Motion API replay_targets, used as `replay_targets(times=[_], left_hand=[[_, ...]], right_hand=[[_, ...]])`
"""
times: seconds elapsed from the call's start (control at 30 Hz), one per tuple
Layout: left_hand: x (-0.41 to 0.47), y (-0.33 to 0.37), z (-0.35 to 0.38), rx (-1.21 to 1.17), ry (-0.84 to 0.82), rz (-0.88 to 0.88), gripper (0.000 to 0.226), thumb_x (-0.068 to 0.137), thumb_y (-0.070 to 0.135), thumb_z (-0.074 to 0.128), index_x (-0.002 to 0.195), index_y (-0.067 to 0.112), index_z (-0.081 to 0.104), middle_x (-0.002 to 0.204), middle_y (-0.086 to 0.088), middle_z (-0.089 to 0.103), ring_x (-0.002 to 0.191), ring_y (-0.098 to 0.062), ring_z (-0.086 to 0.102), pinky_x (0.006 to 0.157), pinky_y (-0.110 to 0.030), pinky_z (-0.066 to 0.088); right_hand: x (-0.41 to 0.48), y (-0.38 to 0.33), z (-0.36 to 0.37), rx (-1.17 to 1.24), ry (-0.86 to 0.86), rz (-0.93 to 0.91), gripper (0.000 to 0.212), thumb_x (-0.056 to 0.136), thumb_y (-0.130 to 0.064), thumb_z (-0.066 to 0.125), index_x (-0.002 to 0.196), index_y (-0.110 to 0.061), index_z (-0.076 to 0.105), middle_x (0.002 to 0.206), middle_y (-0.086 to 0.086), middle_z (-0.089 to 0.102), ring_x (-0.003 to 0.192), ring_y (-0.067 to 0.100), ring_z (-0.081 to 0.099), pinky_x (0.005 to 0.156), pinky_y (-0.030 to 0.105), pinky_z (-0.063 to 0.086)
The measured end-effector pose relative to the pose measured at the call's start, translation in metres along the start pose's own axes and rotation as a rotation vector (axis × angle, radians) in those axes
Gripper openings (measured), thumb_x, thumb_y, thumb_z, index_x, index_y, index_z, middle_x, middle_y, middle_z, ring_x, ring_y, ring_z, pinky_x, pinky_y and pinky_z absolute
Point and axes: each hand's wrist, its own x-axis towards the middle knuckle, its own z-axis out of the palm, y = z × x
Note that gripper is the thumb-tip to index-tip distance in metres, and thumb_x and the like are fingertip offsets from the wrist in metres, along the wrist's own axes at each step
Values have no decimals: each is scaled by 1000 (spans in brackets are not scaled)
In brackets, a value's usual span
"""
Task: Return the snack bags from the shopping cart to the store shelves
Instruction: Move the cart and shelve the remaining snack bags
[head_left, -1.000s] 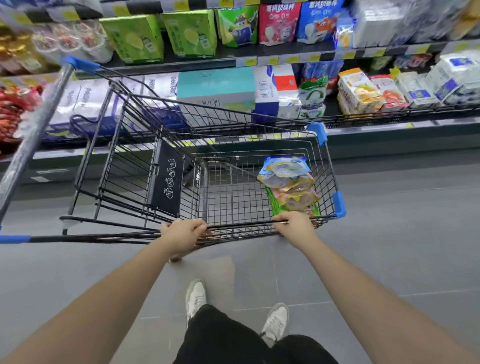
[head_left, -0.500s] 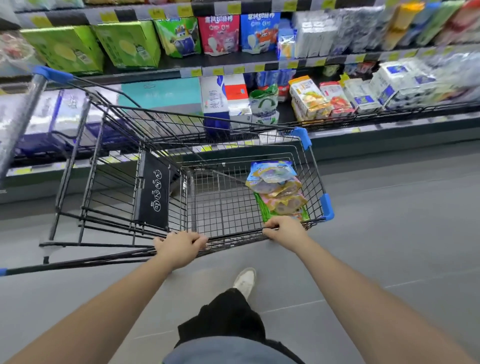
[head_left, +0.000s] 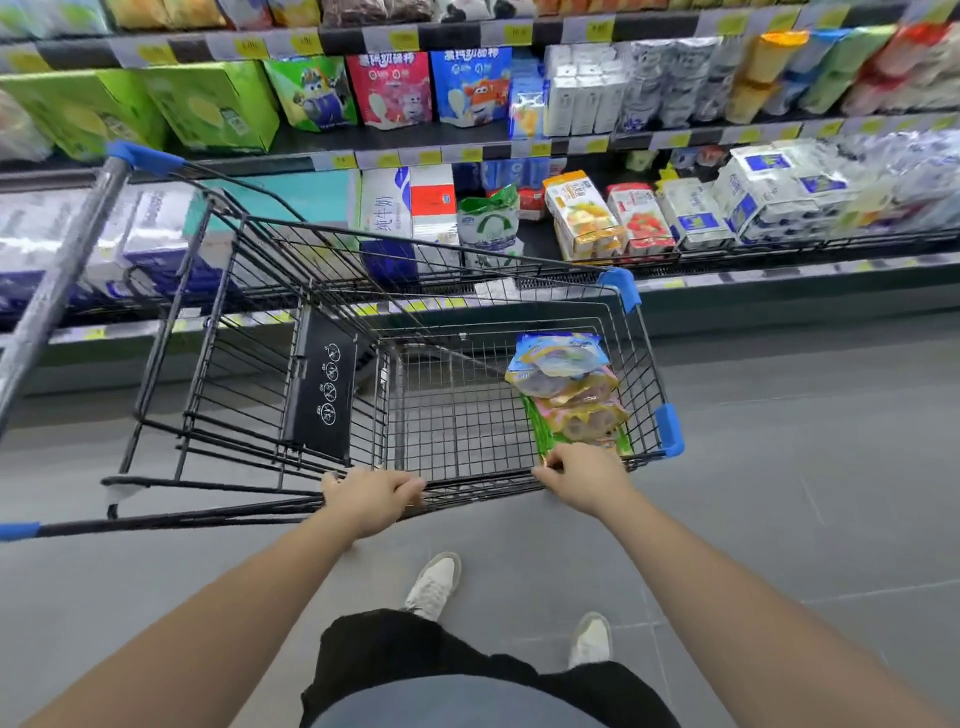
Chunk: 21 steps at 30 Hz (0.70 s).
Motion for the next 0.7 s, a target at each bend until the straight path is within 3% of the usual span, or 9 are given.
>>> replay_targets(times=[0.1,0.27,0.43,0.7], left_hand=[[0,37,8,-33,-9,-68,44,98,66,25,112,47,62,124,12,64,129,-20,48,113,-54,18],[-1,111,11,-19,22,-96,45,100,62,26,122,43,59,130,9,60,129,-20,47,112,-48,23],[13,162,22,-52,55,-79,41,98,64,29,97,43,64,103,14,64,123,-17,51,115,-53,17],[30,253,32,-119,58,10,46,98,62,28,89,36,65,100,12,67,120,-19,52,114,-52,15]], right_hand=[[-3,40,-12,29,-40,-62,41,97,-51,55,121,-20,67,120,2,69,116,28,61,97,38,46],[-6,114,-24,122,-6,-102,47,94,-51,59,131,-23,64,131,3,65,121,26,59,97,43,52],[4,169,-46,186,-7,-49,39,93,-59,55,113,-30,73,113,-9,72,107,17,64,83,34,54],[14,252,-73,234,59,3,27,93,-49,63,95,-24,74,95,-5,73,95,21,66,79,36,53]])
